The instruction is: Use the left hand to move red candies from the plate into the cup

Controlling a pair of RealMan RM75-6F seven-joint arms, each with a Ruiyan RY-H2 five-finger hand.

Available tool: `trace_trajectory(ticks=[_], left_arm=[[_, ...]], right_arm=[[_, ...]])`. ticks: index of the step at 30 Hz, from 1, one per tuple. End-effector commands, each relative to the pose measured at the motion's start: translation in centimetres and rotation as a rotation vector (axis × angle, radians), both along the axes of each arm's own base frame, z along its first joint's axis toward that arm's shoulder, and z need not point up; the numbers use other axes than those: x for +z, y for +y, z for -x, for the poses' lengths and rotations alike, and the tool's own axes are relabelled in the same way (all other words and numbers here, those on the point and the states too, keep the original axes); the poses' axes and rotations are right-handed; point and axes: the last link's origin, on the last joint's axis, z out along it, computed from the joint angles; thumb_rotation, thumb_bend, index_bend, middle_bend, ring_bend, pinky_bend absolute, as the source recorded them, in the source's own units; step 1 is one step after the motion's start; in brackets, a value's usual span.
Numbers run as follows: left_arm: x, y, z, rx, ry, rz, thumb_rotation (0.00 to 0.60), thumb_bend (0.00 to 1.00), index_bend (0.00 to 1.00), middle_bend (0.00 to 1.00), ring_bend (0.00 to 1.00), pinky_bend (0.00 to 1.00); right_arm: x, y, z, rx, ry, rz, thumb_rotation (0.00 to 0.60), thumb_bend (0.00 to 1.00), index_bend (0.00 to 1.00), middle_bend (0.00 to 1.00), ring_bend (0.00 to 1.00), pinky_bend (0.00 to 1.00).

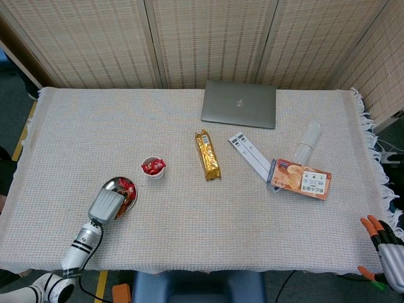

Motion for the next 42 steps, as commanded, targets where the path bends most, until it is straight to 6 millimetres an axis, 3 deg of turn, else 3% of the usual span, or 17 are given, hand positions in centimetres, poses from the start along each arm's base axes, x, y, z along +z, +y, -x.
trace_trajectory(ticks=[1,11,20,29,42], left_arm=[[0.4,0.3,-0.4,-0.002,-0.017,-0.009,0.600,0.41,0.55,0.58,0.56,1.00],[2.7,3.2,-3.0,-0.002,-0.110,-0.058,0.600,0.41,0.55,0.58,0.56,1.00],[4.8,7.0,-8.4,-0.076,-0.199,-0.121,0.600,0.41,0.55,0.58,0.56,1.00],[2.5,9.2,-11.2,-0.088,-0.163,-0.096,0.600,0.41,0.53,0.56,0.56,1.00],[0.1,10.4,-10.2,-0.068,-0.087,-0.081,0.600,0.41,0.52,0.55,0.56,1.00]], right_arm=[[0.0,0.0,0.0,-0.001,-0.001,0.001,0.600,0.04,0.00,0.00,0.00,0.29],[0.1,-0.1,0.1,-0.005,0.000,0.007,0.600,0.04,0.00,0.00,0.00,0.29],[0.0,-0.5,0.4,-0.022,0.005,0.007,0.600,0.04,0.00,0.00,0.00,0.29],[0.2,-0.7,0.6,-0.037,0.006,0.018,0.600,0.04,0.00,0.00,0.00,0.29],[0.3,-0.8,0.8,-0.045,0.007,0.023,0.600,0.04,0.00,0.00,0.00,0.29]])
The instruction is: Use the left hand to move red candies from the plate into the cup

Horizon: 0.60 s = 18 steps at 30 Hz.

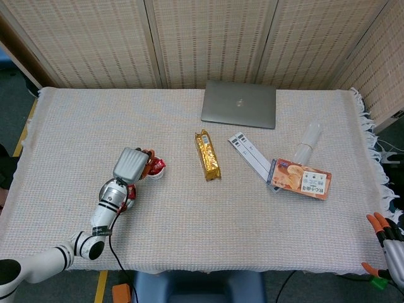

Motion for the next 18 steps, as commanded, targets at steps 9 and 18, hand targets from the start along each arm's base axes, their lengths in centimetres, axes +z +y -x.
trace_trajectory(ticks=[9,18], left_arm=[[-0.57,-0.16,0.32,-0.003,0.015,0.010,0.600,0.41,0.41,0.43,0.56,1.00],[0.17,-0.74,-0.32,-0.029,-0.002,0.004,0.600,0.41,0.30,0.30,0.53,1.00]], right_arm=[[0.05,0.08,-0.07,0.002,-0.001,0.003,0.600,0.04,0.00,0.00,0.00,0.29],[0.07,0.23,-0.20,0.010,-0.003,0.003,0.600,0.04,0.00,0.00,0.00,0.29]])
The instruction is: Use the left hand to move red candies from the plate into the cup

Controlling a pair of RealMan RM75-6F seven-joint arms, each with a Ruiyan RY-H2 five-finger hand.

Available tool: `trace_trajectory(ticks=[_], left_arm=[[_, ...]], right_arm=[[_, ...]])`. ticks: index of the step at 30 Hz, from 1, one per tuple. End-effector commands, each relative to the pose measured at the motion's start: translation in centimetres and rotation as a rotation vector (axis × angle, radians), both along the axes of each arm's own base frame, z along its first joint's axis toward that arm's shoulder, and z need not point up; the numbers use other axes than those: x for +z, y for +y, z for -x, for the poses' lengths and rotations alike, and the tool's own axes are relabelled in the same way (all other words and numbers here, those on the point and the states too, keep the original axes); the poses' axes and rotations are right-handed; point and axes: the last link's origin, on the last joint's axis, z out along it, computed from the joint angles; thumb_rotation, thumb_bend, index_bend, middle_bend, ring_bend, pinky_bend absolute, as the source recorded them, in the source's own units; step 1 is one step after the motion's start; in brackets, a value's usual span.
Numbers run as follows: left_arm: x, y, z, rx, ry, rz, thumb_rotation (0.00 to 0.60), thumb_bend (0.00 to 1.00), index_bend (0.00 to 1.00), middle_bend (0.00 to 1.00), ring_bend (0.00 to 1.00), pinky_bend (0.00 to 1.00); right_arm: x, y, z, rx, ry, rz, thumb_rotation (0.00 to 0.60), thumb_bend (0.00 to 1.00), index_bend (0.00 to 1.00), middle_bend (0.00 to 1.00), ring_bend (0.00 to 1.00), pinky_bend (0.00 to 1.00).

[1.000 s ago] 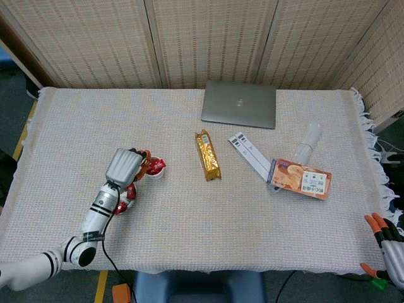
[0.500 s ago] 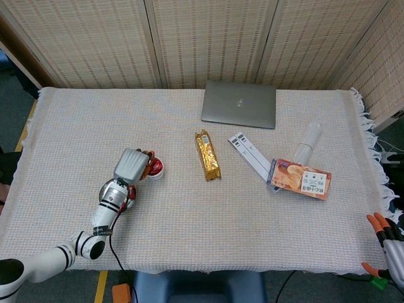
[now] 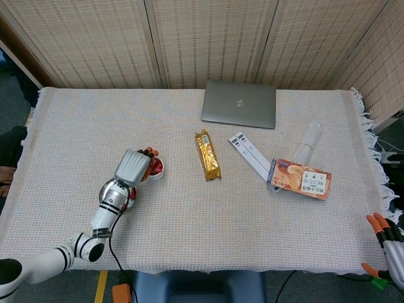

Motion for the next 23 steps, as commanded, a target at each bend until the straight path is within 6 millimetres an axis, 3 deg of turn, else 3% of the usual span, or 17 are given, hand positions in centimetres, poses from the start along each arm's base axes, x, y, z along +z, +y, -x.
trace_trajectory(ticks=[1,6,10,12,14,17,19,23], left_arm=[[0.3,-0.1,0.0,-0.001,0.001,-0.003,0.600,0.41,0.29,0.30,0.53,1.00],[1.5,-0.9,-0.2,-0.009,-0.032,-0.021,0.600,0.41,0.28,0.29,0.53,1.00],[5.0,-4.5,1.6,-0.015,-0.129,-0.058,0.600,0.41,0.24,0.27,0.50,0.98],[6.4,-7.6,3.6,0.003,-0.190,-0.045,0.600,0.41,0.20,0.24,0.41,0.88],[7.7,-12.0,6.6,0.047,-0.266,-0.008,0.600,0.41,0.15,0.19,0.28,0.68],[9.5,-18.2,10.7,0.109,-0.329,0.002,0.600,0.41,0.09,0.12,0.13,0.37],[10.6,-21.3,12.7,0.132,-0.384,-0.030,0.600,0.40,0.08,0.10,0.07,0.26],[12.2,-23.4,14.2,0.124,-0.335,-0.068,0.600,0.39,0.05,0.05,0.01,0.19]], right_arm=[[0.0,0.1,0.0,0.002,-0.001,0.000,0.600,0.04,0.00,0.00,0.00,0.29],[0.1,0.1,-0.1,0.006,-0.003,0.005,0.600,0.04,0.00,0.00,0.00,0.29],[0.2,0.3,-0.2,0.015,-0.006,0.006,0.600,0.04,0.00,0.00,0.00,0.29],[0.2,0.3,-0.2,0.021,-0.008,0.002,0.600,0.04,0.00,0.00,0.00,0.29],[0.1,0.4,-0.3,0.032,-0.010,-0.005,0.600,0.04,0.00,0.00,0.00,0.26],[-0.1,0.7,-0.6,0.053,-0.011,-0.011,0.600,0.04,0.00,0.00,0.00,0.13],[-0.2,0.9,-0.8,0.071,-0.013,-0.008,0.600,0.04,0.00,0.00,0.00,0.05],[-0.2,1.2,-1.1,0.102,-0.022,0.007,0.600,0.04,0.00,0.00,0.00,0.00]])
